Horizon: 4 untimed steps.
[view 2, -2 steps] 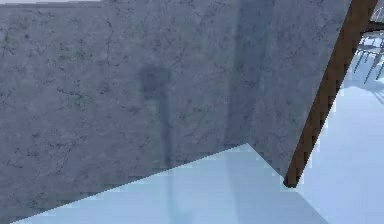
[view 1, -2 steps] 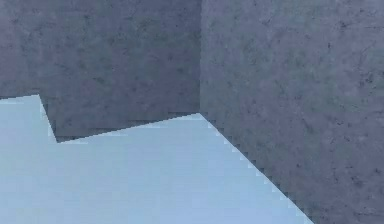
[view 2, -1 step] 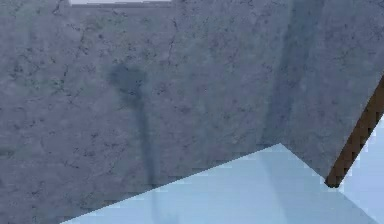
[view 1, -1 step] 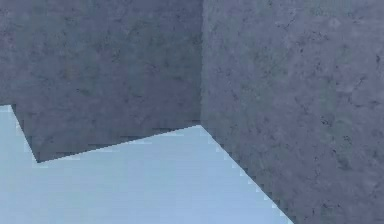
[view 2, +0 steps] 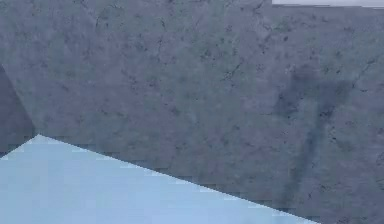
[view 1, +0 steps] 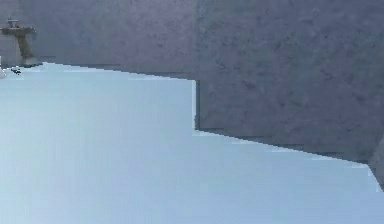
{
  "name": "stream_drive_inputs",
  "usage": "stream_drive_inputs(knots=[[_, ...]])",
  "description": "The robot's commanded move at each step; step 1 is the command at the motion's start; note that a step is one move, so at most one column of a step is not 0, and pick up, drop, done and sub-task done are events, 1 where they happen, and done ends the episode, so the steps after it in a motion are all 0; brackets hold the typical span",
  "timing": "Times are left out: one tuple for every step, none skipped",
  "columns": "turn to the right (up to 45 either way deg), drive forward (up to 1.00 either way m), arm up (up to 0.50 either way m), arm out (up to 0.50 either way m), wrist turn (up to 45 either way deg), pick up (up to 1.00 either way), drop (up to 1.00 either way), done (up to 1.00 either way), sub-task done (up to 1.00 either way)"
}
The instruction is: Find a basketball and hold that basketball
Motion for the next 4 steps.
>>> stream_drive_inputs(knots=[[-45.0, 0.00, 0.00, 0.00, 0.0, 0.00, 0.00, 0.00, 0.00], [-24.0, 0.00, 0.00, 0.00, 0.0, 0.00, 0.00, 0.00, 0.00], [0.0, 0.60, 0.00, 0.00, 0.0, 0.00, 0.00, 0.00, 0.00], [-21.0, 0.00, 0.00, 0.00, 0.0, 0.00, 0.00, 0.00, 0.00]])
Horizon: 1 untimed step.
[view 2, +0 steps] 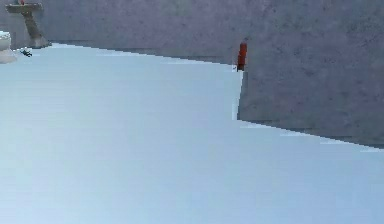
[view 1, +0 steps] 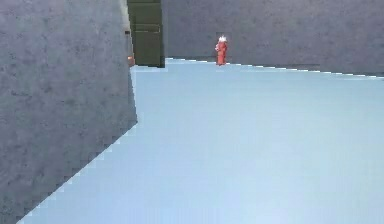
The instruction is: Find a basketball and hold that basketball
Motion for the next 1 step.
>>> stream_drive_inputs(knots=[[0.0, 1.00, 0.00, 0.00, 0.0, 0.00, 0.00, 0.00, 0.00]])
